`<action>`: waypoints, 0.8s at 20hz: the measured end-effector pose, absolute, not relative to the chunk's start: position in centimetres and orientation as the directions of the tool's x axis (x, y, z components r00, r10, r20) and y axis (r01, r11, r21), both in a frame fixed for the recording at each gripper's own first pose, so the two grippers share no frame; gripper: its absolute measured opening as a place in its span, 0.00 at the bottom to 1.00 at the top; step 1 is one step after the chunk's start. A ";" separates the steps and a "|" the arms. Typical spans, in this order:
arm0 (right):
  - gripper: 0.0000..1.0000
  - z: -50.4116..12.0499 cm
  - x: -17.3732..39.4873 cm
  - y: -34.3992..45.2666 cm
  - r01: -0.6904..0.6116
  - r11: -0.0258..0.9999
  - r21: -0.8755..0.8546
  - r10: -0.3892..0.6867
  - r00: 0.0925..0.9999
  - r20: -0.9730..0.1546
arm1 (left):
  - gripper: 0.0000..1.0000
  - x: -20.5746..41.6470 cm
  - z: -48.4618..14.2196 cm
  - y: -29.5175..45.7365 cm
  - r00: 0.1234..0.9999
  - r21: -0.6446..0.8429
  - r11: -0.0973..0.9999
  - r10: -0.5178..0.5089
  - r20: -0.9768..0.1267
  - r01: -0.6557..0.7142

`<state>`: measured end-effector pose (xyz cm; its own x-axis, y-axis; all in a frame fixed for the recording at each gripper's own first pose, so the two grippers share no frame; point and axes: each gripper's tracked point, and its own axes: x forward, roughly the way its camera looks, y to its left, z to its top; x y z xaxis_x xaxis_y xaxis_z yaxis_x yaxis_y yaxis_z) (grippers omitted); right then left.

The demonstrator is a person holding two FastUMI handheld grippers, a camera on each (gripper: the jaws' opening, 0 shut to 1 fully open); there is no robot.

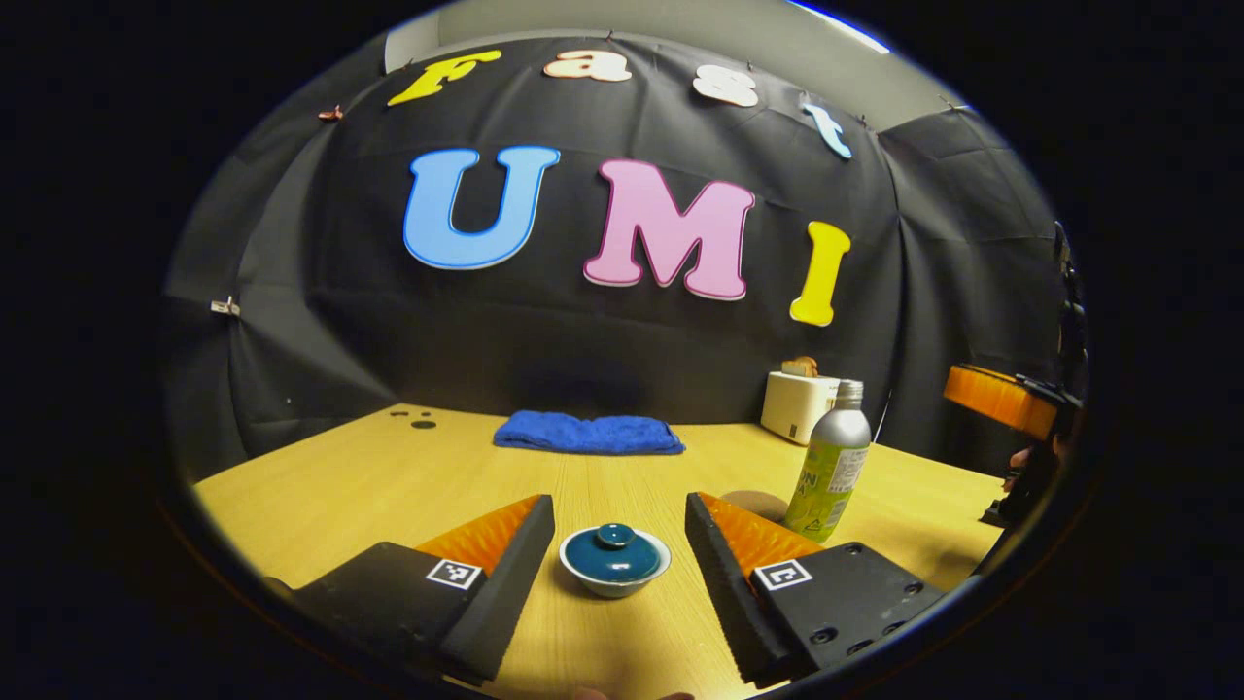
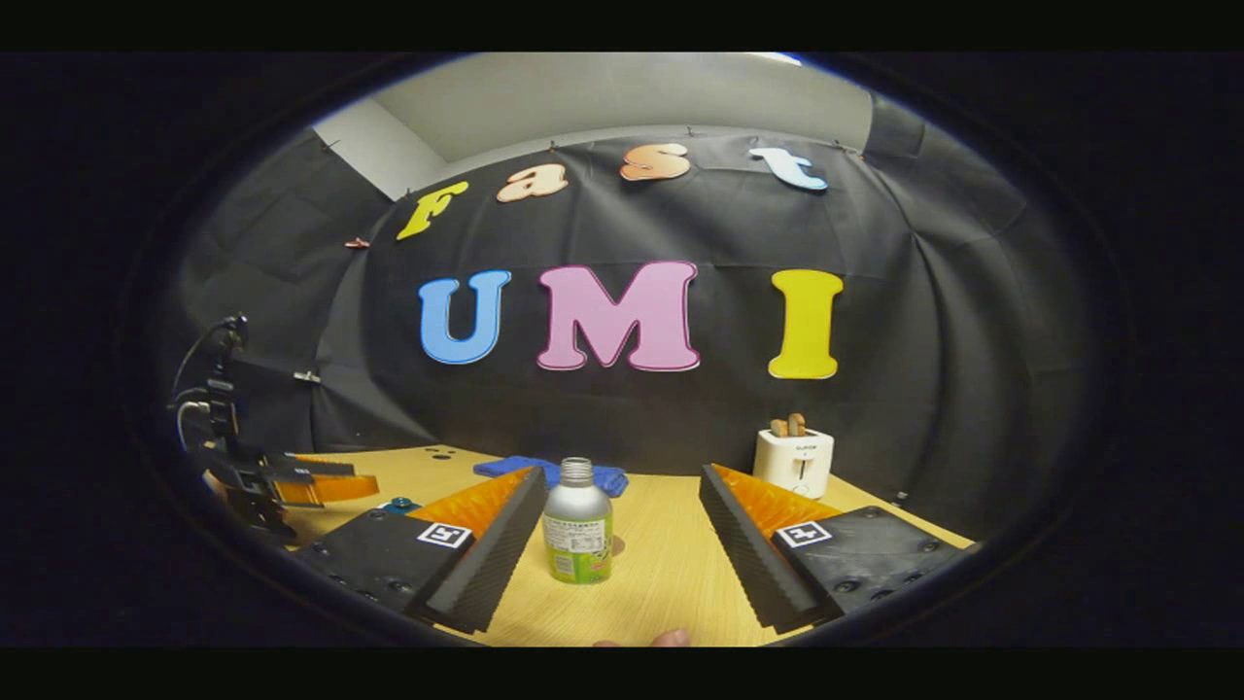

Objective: Open the teacup lid with one hand, grasp the water bottle and pour water into the teacup with the other hand; after pouring, place the water bottle on the coaster and then close the teacup lid.

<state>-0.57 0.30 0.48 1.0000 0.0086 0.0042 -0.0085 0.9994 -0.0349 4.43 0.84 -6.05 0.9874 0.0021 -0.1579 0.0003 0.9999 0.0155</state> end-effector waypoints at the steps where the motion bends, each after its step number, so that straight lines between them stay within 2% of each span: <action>1: 0.98 0.6 -0.6 0.1 -0.004 1.000 -0.028 0.005 1.000 0.007 | 0.86 5.0 -6.5 1.0 0.985 0.014 1.000 0.006 -0.170 -0.004; 10: 0.97 0.1 -0.3 -0.7 0.002 1.000 0.020 -0.002 1.000 -0.012 | 0.69 8.6 -9.1 0.5 0.971 0.019 1.000 -0.004 -0.239 0.008; 15: 0.97 0.0 -0.4 -0.4 -0.003 1.000 0.029 0.004 1.000 -0.015 | 0.51 9.2 -9.1 0.3 0.973 0.064 0.998 0.008 -0.230 0.007; 16: 0.97 -0.1 -0.4 -0.4 -0.005 1.000 0.030 0.005 1.000 -0.015 | 0.51 9.1 -9.2 0.4 0.974 0.072 0.997 0.014 -0.227 0.002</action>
